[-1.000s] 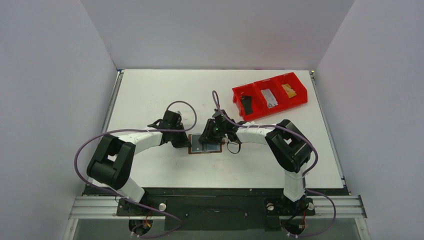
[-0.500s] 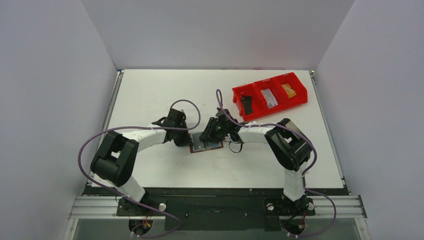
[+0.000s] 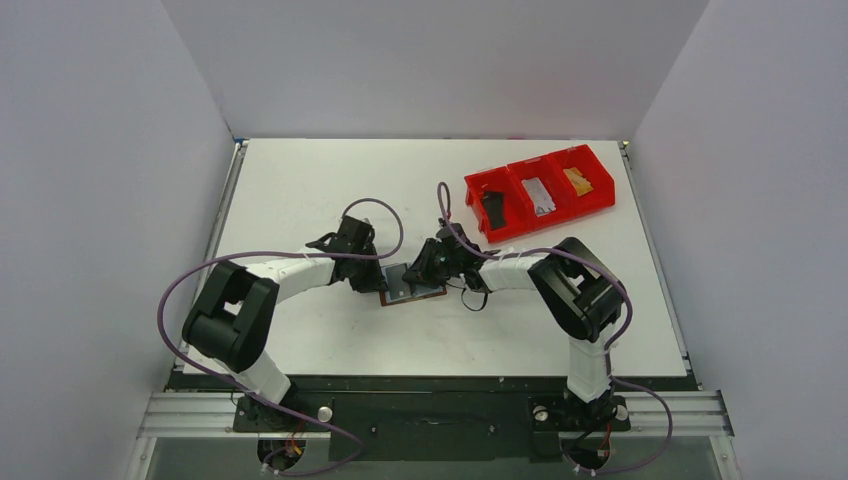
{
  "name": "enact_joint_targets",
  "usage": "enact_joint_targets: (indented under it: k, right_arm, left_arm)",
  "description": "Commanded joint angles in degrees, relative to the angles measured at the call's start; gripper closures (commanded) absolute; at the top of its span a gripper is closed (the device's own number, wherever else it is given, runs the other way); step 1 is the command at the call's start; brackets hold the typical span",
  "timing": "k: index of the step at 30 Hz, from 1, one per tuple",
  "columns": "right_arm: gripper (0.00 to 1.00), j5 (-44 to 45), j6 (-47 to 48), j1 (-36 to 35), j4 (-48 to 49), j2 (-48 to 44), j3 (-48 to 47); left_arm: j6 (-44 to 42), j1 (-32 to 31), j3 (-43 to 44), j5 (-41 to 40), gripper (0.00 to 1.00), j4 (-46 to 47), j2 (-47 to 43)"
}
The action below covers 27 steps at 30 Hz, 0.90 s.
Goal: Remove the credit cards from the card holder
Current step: Remove the credit card from the card holder.
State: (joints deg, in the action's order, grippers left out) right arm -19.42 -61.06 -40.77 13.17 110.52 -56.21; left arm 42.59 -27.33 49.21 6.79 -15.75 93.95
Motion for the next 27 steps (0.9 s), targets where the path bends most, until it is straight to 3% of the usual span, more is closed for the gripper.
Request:
enact_joint_targets:
  k: [1,12,17,21,27]
  right_arm:
    - [0.86,-4.6,-2.0,-1.2,6.0,0.3,1.2]
    - [0.84,-7.1,-4.8,0.3,14.0,-0.4,4.7]
    - [0.84,-7.4,-4.9,1.4,15.0,-1.1,6.0]
    - [0.85,-7.7,-5.4,1.6,16.3,-1.0,6.4]
    - [0.93,-8.7,-6.8,1.7,19.5,-0.8,7.0]
  left_arm:
    - [-0.1,-0.9,1.4,-0.4,0.89,1.4,0.9]
    - [0.5,-1.4,2.1,-2.1,0.89,-0.6,3.7]
    - [1.2,-1.4,1.5,-2.9,0.98,-0.9,4.8]
    - [1.6,-1.3,1.2,-2.8,1.0,-0.9,5.3]
    - [1.7,-1.4,1.3,-2.7,1.0,-0.9,5.8]
